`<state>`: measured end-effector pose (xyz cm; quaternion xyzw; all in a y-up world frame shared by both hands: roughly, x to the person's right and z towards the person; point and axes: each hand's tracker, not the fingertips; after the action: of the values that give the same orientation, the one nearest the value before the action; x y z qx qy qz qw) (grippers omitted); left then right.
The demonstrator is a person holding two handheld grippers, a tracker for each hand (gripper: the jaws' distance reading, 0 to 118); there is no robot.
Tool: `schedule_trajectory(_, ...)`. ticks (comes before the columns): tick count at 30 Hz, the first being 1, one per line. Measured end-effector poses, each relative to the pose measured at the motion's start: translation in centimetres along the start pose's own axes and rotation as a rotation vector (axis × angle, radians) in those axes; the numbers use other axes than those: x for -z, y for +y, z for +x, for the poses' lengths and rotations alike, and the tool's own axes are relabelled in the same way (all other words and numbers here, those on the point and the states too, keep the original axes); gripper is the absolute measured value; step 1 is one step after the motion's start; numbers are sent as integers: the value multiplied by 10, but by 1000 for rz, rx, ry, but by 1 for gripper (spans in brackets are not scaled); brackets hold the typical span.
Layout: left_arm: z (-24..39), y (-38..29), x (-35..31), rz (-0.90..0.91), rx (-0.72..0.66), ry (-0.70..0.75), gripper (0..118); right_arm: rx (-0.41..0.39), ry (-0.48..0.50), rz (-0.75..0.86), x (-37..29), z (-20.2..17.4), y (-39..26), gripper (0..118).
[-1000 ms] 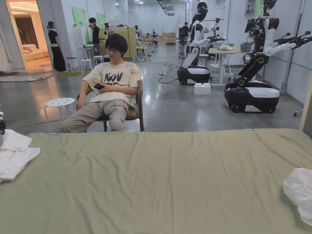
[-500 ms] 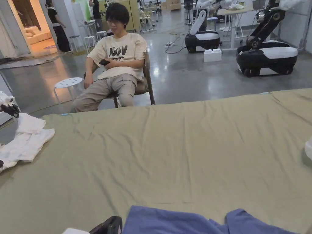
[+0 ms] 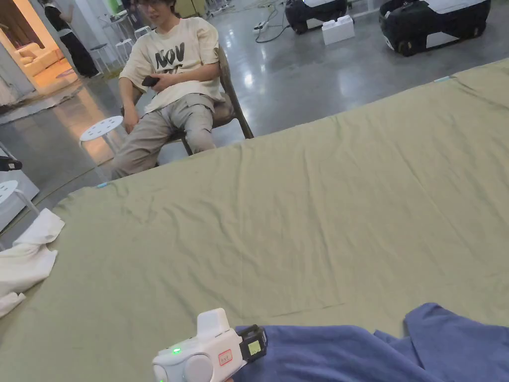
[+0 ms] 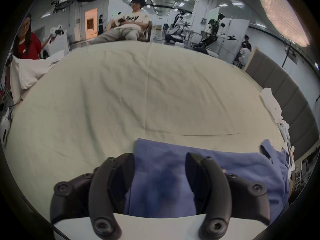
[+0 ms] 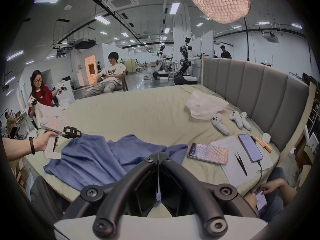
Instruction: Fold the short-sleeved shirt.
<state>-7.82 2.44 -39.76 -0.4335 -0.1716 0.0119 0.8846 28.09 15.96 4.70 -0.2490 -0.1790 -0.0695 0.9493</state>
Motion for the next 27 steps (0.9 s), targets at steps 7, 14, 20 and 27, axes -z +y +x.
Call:
schedule_trajectory(7,11,-2,15,-27,110,61,0,26,-46,-62,8,17,-10,0)
schedule_trajectory(14,29,-8,23,-60,208,115,0,195,13,-174,86,39,7,61)
schedule_trajectory(20,28,-4,23,-80,212,120,0,227,-97,-302,190,59,-2,63)
schedule_trajectory(27,20,-5,22,-81,190,90,0,293,-124,-440,245,50,-18,41)
